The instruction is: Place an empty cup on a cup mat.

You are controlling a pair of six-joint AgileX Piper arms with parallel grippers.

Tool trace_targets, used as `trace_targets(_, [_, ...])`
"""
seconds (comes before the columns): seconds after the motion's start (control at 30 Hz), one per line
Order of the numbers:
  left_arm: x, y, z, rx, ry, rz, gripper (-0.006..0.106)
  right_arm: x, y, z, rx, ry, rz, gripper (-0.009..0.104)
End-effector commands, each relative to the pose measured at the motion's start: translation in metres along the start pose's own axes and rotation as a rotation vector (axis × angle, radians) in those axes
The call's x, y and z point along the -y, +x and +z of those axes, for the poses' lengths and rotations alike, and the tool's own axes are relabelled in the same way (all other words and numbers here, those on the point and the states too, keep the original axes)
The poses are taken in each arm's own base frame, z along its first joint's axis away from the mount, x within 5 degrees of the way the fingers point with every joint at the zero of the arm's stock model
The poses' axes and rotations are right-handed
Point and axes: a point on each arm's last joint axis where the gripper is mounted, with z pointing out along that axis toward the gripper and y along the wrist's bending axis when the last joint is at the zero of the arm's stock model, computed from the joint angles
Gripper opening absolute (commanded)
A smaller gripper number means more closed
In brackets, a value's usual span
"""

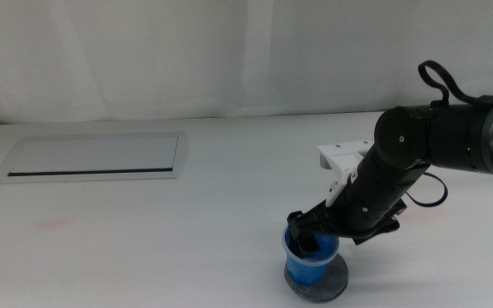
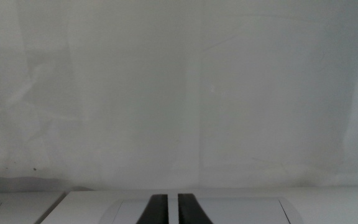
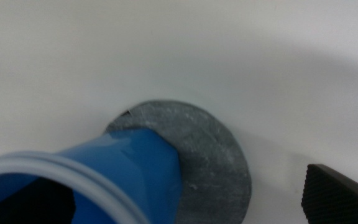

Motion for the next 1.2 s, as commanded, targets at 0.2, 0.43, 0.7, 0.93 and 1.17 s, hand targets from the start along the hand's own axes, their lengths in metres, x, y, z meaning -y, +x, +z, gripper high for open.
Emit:
trace_targets(0.2, [0.0,0.013,0.0,-0.033,-0.002,-0.008,-0.003,-0.005,-0.013,-0.039,0.085,0.021,-0.059,0.103])
trace_targets(0.43, [0.0,0.013,0.0,-0.033,-0.002,-0.008,-0.003,-0.008,-0.018,-0.078,0.179,0.062,-0.098,0.103])
trace_targets(0.7, [0.0,0.013,0.0,-0.033,-0.002,-0.008,-0.003,-0.004,-0.017,-0.134,0.322,0.175,-0.125,0.103])
trace_targets(0.93, [0.0,0.013,0.0,-0.033,-0.002,-0.008,-0.003,0.055,-0.024,-0.168,0.384,0.314,0.002,0.103])
trace_targets(1.17, [0.0,0.013,0.0,-0.033,-0.002,-0.008,-0.003,0.149,-0.002,-0.192,0.313,0.486,0.166,0.103])
